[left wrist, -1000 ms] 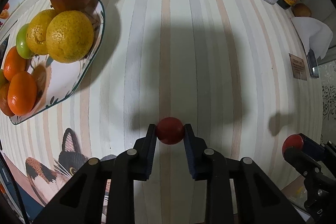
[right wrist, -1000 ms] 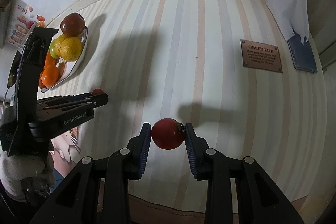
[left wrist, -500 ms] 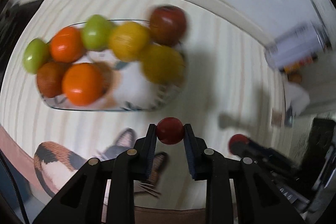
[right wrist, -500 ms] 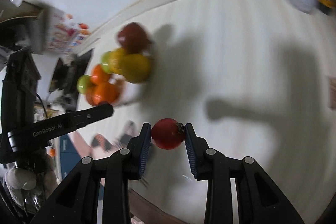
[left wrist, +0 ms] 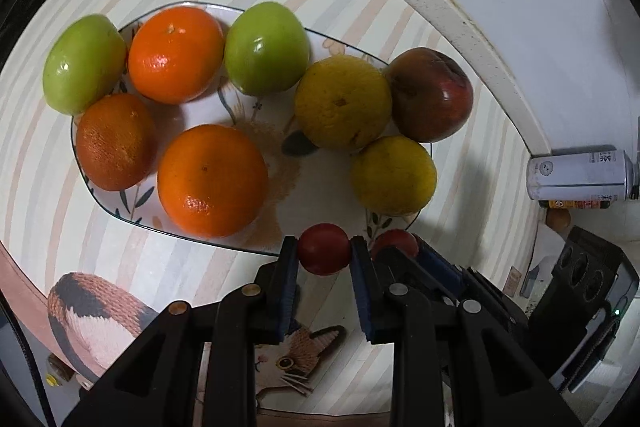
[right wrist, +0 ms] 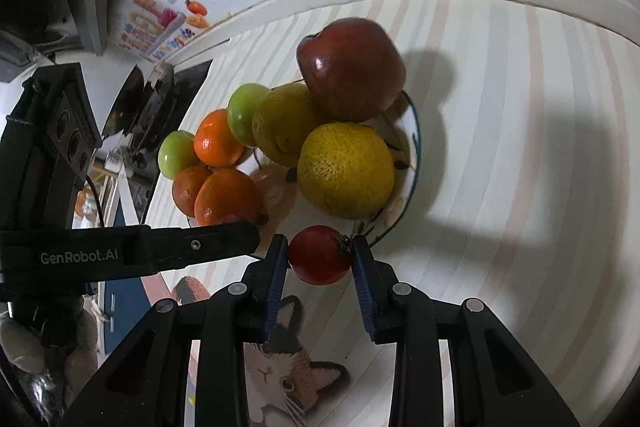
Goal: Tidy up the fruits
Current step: 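Place the cherry tomato on the plate with the left gripper while the right places its tomato, then lift both grippers away from the plate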
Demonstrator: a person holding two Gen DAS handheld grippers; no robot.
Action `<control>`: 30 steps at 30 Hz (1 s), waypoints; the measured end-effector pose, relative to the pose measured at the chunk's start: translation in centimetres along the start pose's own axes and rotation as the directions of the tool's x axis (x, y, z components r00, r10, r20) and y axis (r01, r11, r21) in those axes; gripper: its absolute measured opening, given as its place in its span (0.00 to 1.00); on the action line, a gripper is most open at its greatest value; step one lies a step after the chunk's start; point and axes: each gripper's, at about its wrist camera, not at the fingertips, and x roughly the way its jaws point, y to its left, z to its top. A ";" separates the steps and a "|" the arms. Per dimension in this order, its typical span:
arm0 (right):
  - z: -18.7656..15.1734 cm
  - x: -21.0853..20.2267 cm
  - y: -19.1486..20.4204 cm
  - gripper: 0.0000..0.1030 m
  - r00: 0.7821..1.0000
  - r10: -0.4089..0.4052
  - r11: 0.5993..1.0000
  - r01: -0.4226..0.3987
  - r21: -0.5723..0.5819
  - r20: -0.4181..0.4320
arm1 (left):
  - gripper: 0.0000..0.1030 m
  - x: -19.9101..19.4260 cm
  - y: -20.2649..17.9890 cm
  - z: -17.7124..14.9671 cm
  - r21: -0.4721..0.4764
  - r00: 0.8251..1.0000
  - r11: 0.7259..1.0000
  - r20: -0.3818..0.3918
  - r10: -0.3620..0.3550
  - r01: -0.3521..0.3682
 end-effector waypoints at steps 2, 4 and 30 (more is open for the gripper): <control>0.1 0.3 0.0 0.34 1.000 -0.003 1.000 0.003 -0.013 -0.007 | 0.23 0.2 0.3 0.2 -0.004 1.000 1.000 -0.009 -0.006 0.006; 0.3 0.3 0.0 0.39 1.000 -0.007 1.000 0.007 -0.020 -0.005 | 0.23 0.3 0.5 0.4 -0.005 1.000 1.000 -0.013 -0.009 0.009; -1.8 -9.0 4.5 0.94 0.947 -0.320 0.932 0.322 -0.164 0.039 | 0.94 -10.0 1.0 -7.0 -0.033 0.888 0.936 0.306 0.343 -0.350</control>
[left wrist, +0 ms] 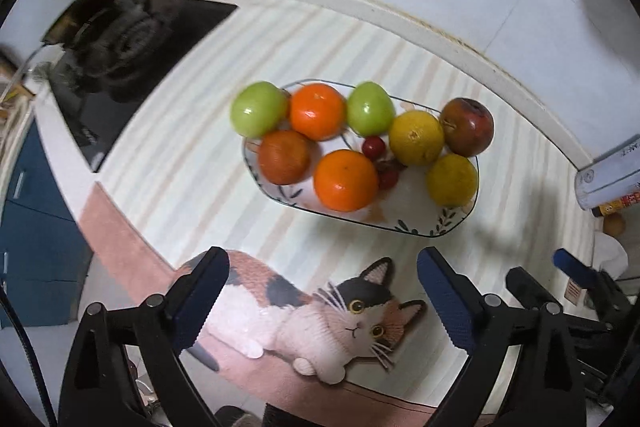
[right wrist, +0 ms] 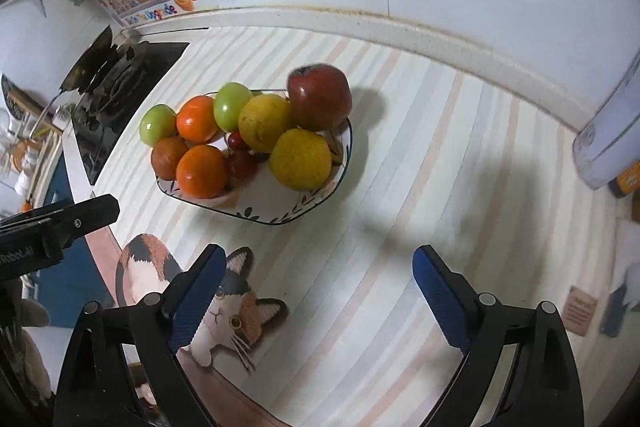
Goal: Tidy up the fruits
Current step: 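Lift both grippers away from the plate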
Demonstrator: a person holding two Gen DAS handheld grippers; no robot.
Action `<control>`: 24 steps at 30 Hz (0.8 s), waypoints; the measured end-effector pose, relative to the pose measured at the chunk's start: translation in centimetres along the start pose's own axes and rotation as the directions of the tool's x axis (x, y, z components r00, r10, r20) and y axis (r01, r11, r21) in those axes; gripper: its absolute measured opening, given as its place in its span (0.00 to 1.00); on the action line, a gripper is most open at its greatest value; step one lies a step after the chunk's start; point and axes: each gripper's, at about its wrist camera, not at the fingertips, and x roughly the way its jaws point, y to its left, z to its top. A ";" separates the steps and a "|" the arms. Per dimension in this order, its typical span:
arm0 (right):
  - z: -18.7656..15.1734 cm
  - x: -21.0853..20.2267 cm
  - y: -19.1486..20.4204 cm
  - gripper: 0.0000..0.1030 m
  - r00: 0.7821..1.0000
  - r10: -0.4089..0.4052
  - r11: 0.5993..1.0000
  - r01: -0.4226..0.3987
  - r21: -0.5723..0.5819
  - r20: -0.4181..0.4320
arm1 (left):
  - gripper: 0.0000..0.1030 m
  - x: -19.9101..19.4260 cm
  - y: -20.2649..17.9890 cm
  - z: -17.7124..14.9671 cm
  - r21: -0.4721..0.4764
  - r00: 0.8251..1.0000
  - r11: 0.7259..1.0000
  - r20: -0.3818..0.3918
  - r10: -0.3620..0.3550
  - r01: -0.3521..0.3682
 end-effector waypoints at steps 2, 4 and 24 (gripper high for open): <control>0.3 -1.1 0.5 0.94 1.000 0.005 1.000 -0.005 -0.013 0.009 | 0.94 -0.6 -0.1 -0.4 -0.010 1.000 1.000 0.014 0.005 -0.005; 0.4 -2.1 0.9 0.94 1.000 0.002 1.000 -0.001 -0.025 0.017 | 0.94 -1.3 -0.2 -0.9 -0.027 0.999 1.000 0.031 0.009 -0.008; -5.9 -20.8 3.2 0.94 0.981 0.005 0.997 0.010 -0.078 0.194 | 0.94 -16.1 -1.3 -9.1 0.013 0.967 1.000 0.255 0.006 -0.010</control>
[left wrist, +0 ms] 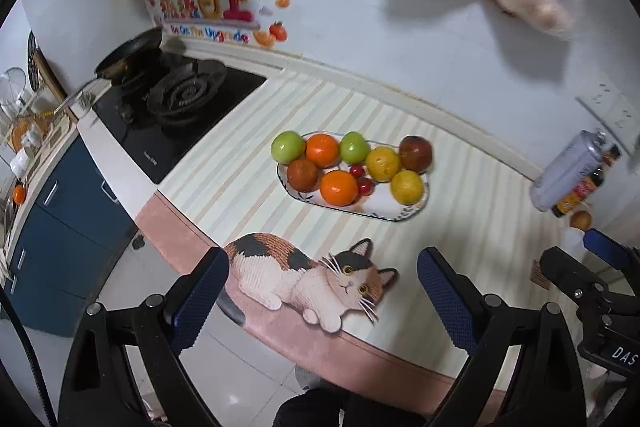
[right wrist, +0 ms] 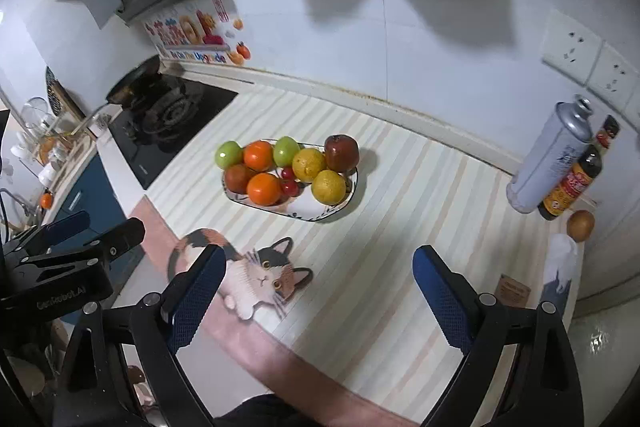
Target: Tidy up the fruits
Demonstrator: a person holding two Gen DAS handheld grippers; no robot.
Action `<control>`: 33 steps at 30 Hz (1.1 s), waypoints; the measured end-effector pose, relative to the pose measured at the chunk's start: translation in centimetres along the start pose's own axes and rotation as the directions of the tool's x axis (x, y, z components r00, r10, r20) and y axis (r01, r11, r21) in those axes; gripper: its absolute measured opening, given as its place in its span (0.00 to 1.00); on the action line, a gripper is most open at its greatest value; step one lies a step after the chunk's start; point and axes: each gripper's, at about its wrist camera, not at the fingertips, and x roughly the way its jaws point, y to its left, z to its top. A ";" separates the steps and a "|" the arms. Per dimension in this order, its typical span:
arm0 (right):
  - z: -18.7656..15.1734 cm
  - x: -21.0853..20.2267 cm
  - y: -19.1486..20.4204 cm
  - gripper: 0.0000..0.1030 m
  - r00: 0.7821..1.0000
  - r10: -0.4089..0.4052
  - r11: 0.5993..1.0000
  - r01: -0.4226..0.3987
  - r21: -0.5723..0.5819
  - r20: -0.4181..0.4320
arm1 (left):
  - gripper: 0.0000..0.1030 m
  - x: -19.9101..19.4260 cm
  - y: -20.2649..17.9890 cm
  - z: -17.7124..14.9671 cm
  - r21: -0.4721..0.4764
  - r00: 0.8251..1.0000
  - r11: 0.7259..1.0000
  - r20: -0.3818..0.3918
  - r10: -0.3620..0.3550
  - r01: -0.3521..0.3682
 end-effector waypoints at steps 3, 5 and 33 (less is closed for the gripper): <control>-0.8 -3.3 0.5 0.94 1.000 0.002 1.000 -0.002 -0.005 0.030 | 0.94 -2.8 -0.2 -0.5 0.015 0.999 1.000 0.044 -0.006 0.005; -1.3 -5.0 0.7 0.94 0.999 0.006 1.000 -0.006 -0.005 0.044 | 0.94 -4.6 -0.3 -1.0 0.020 0.997 1.000 0.073 -0.008 0.007; -2.3 -11.5 1.7 0.94 0.992 0.018 1.000 -0.016 -0.014 0.124 | 0.94 -11.0 -1.0 -3.2 0.032 0.984 0.999 0.176 -0.005 0.000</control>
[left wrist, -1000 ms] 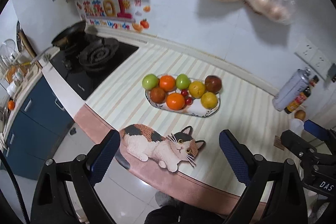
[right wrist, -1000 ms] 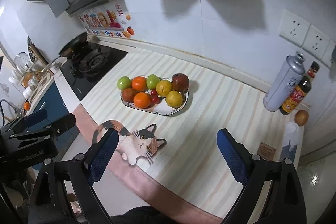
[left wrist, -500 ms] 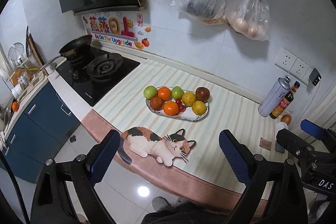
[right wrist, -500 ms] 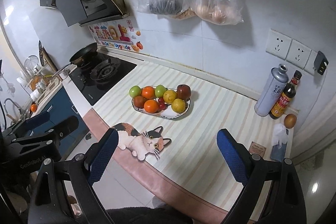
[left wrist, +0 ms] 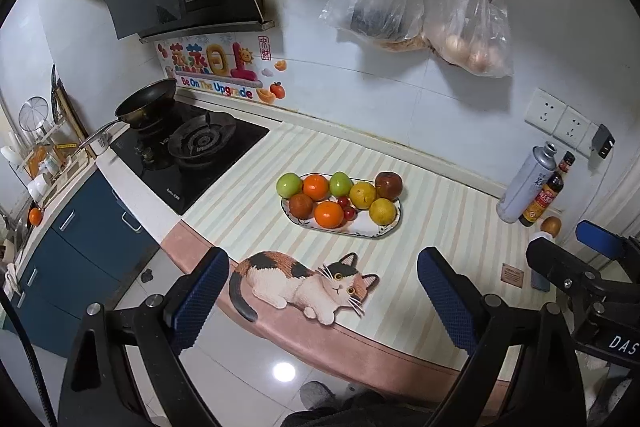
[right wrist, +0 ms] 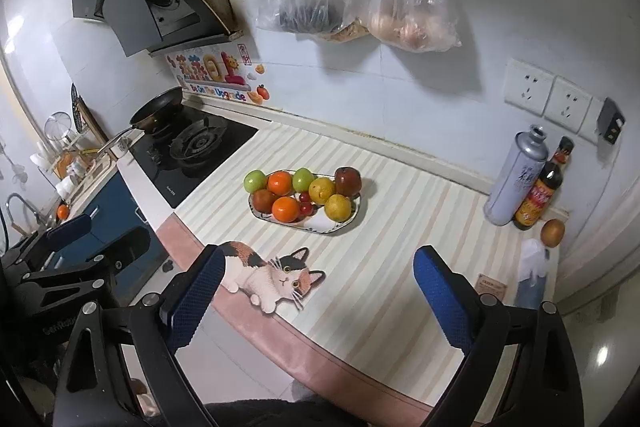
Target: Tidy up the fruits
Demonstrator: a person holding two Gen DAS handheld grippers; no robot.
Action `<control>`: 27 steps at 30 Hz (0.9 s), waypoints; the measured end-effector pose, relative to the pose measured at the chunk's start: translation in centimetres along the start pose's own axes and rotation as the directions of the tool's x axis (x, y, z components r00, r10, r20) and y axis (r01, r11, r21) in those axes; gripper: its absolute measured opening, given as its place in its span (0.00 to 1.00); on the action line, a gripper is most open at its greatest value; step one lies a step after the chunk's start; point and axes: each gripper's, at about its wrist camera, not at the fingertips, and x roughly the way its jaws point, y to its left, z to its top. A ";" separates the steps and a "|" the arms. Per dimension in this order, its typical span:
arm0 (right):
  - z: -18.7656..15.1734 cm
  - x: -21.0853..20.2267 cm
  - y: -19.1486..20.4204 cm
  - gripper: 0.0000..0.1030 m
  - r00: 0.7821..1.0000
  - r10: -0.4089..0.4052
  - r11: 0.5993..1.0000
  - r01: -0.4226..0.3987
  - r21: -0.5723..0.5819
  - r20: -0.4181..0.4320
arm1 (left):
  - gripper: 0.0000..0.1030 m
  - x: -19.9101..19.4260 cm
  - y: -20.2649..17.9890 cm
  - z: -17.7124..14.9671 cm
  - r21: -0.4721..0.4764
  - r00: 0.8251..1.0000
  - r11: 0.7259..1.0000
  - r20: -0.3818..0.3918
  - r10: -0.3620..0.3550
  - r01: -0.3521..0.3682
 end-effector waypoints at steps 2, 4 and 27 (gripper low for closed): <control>0.3 1.1 -0.1 0.94 1.000 -0.010 1.000 0.010 0.002 -0.009 | 0.94 0.6 0.0 0.4 -0.001 1.000 1.000 0.005 0.008 -0.008; 0.7 2.4 -0.3 0.94 1.000 -0.013 1.000 0.013 0.007 -0.020 | 0.94 1.3 0.0 0.8 -0.006 1.000 1.000 0.007 0.017 -0.017; 3.1 15.4 -1.8 0.95 0.985 -0.091 0.996 0.093 0.010 -0.150 | 0.94 13.0 2.6 2.7 -0.064 0.985 0.991 -0.136 0.107 -0.117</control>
